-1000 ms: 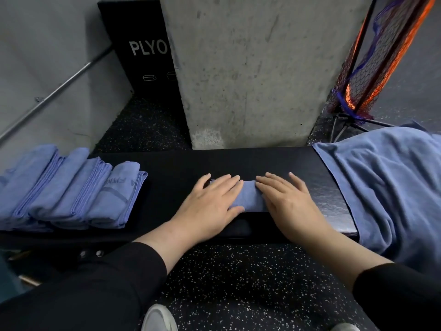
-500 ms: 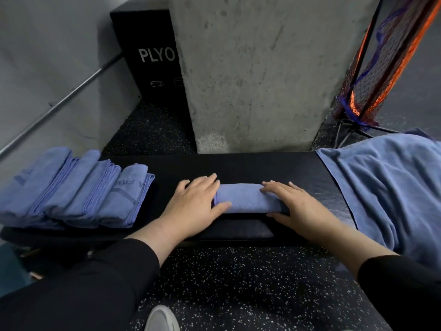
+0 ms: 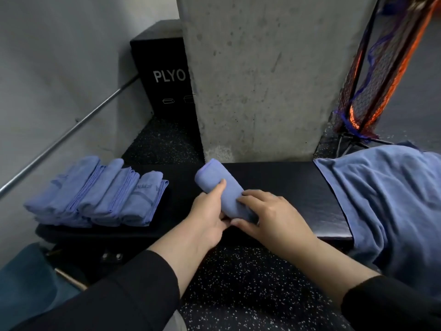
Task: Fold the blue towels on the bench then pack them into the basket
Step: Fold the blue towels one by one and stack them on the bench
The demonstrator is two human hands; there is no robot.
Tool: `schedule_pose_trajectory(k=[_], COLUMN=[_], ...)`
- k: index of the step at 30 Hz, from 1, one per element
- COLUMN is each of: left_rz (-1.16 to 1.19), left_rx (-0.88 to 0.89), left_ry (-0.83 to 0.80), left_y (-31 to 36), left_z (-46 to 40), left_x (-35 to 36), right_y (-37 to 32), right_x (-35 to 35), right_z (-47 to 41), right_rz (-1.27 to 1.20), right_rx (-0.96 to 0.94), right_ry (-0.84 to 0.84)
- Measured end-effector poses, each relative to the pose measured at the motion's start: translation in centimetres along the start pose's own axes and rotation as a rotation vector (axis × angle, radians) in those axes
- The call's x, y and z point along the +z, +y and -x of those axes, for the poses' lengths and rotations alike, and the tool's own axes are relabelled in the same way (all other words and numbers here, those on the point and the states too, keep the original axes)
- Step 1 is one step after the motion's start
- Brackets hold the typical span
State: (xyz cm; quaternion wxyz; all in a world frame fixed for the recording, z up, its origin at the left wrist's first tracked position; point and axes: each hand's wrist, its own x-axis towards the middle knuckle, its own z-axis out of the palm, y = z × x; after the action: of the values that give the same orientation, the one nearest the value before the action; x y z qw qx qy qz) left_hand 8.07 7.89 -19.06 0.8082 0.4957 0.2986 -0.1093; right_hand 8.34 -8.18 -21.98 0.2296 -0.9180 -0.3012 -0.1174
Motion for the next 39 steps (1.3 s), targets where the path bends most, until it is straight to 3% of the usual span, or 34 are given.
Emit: schedule_pose_trajectory(k=[3, 6, 8, 10, 15, 22, 30, 36, 39], left_rz=[-0.042, -0.114, -0.185, -0.24, -0.265, -0.35, -0.275, -0.072, -0.265], left_rx=[0.04, 0.068, 0.105, 0.143, 0.184, 0.122, 0.197, 0.22, 0.341], left_ry=[-0.08, -0.208, -0.238, -0.219, -0.042, -0.129, -0.035, 0.206, 0.383], left_y=[0.8, 1.1, 1.0, 0.9, 1.1, 2.4, 4.4, 5.1, 6.1], left_z=[0.5, 1.3, 1.7, 2.0, 1.8, 2.6, 2.2, 1.7, 2.7], left_x=[-0.3, -0.3, -0.5, -0.9, -2.5, -7.3, -14.0, -17.3, -18.3], right_y=[-1.0, -1.9, -2.4, -3.0, -4.3, -6.2, -10.1, -12.2, -13.3], right_x=[-1.8, -3.5, -3.8, -3.8, -2.5, 1.1, 5.9, 10.0, 11.6], right_z=[-0.9, -1.9, -2.2, -2.6, -4.7, -8.8, -13.2, -17.7, -20.2], right_rz=[-0.393, -0.818, -1.142, -1.305, -1.325, -1.346, -1.259, -1.17, -1.146], right_rx=[0.287, 0.662, 0.794, 0.819, 0.782, 0.81, 0.705, 0.721, 0.726], right_ry=[0.06, -0.084, -0.177, -0.194, -0.032, 0.066, -0.094, -0.076, -0.105])
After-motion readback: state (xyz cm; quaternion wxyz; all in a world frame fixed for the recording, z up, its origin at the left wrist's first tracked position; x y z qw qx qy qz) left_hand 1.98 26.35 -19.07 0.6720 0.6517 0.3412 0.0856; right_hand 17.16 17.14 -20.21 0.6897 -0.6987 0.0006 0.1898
